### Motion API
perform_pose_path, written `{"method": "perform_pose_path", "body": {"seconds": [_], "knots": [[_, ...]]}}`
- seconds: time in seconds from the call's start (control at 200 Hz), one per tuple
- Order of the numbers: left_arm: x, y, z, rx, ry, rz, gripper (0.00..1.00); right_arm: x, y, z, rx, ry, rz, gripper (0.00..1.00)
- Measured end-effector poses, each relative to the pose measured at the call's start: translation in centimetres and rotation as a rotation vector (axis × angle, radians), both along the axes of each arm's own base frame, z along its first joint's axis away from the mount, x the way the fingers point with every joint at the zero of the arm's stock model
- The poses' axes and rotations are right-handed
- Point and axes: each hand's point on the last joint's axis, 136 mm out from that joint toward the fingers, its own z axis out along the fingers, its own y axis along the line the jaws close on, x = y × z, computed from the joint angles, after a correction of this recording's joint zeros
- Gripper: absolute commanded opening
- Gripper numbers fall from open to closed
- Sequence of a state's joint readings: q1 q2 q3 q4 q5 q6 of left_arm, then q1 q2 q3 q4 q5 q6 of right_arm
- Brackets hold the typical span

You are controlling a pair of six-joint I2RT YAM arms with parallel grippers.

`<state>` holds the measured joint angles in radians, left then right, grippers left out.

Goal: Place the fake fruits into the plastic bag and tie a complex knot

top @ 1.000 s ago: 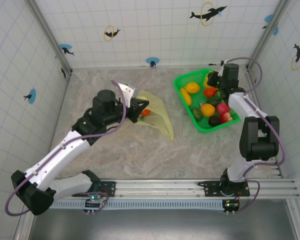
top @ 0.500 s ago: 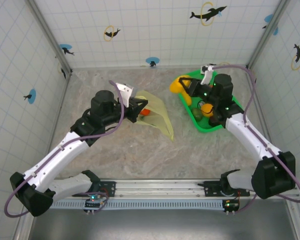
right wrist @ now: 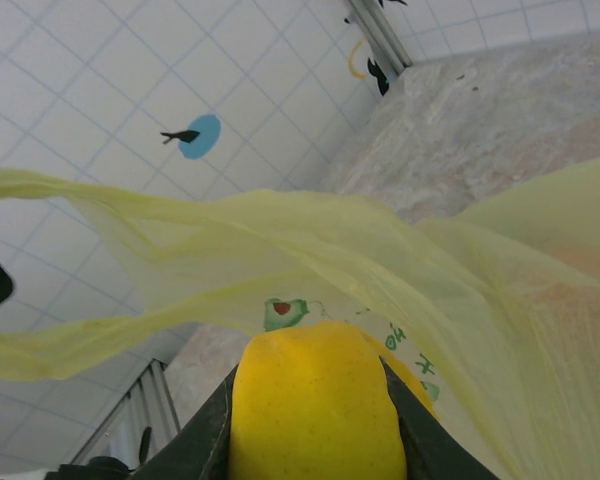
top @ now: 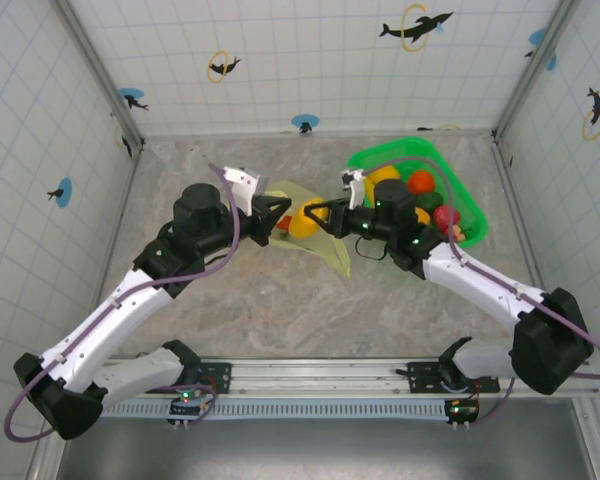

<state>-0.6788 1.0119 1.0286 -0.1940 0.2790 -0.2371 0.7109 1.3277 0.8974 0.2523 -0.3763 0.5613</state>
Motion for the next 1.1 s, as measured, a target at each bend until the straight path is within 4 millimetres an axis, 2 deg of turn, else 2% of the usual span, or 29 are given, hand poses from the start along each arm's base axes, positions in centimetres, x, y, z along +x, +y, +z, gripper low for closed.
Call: {"method": "perform_pose_path", "body": {"seconds": [0.195,0.385,0.495,0.661,0.711,0.796,0.856,0.941,1.096], "knots": [[-0.2,0.1,0.4,-0.008,-0.008,-0.003,0.00,0.2,1.9,-2.9,-0.104,-0.061,-0.033,0.30],[-1.2,0.2,1.3,-0.030,-0.024,-0.035,0.00,2.8,3.6,-5.4,-0.165,-0.095,-0.095,0.30],[-1.6,0.2,1.6,-0.039,-0.030,-0.048,0.00,4.3,5.5,-5.3,-0.163,-0.120,-0.109,0.30],[-1.7,0.3,1.7,-0.041,-0.034,-0.050,0.00,5.1,8.6,-4.4,-0.109,-0.146,-0.091,0.30],[-1.7,0.3,1.7,-0.040,-0.034,-0.049,0.00,5.2,9.5,-4.5,-0.095,-0.141,-0.084,0.35],[-1.6,0.4,1.6,-0.037,-0.036,-0.043,0.00,5.1,10.6,-5.4,-0.092,-0.119,-0.066,0.58],[-1.4,0.6,1.5,-0.032,-0.036,-0.029,0.00,5.1,11.0,-6.4,-0.095,-0.087,-0.062,0.67],[-0.9,1.0,1.1,-0.025,-0.033,-0.002,0.00,5.0,10.9,-7.6,-0.127,-0.063,-0.065,0.69],[-0.1,1.9,0.3,-0.008,-0.024,0.048,0.00,5.6,9.6,-8.1,-0.202,-0.084,-0.121,0.67]]}}
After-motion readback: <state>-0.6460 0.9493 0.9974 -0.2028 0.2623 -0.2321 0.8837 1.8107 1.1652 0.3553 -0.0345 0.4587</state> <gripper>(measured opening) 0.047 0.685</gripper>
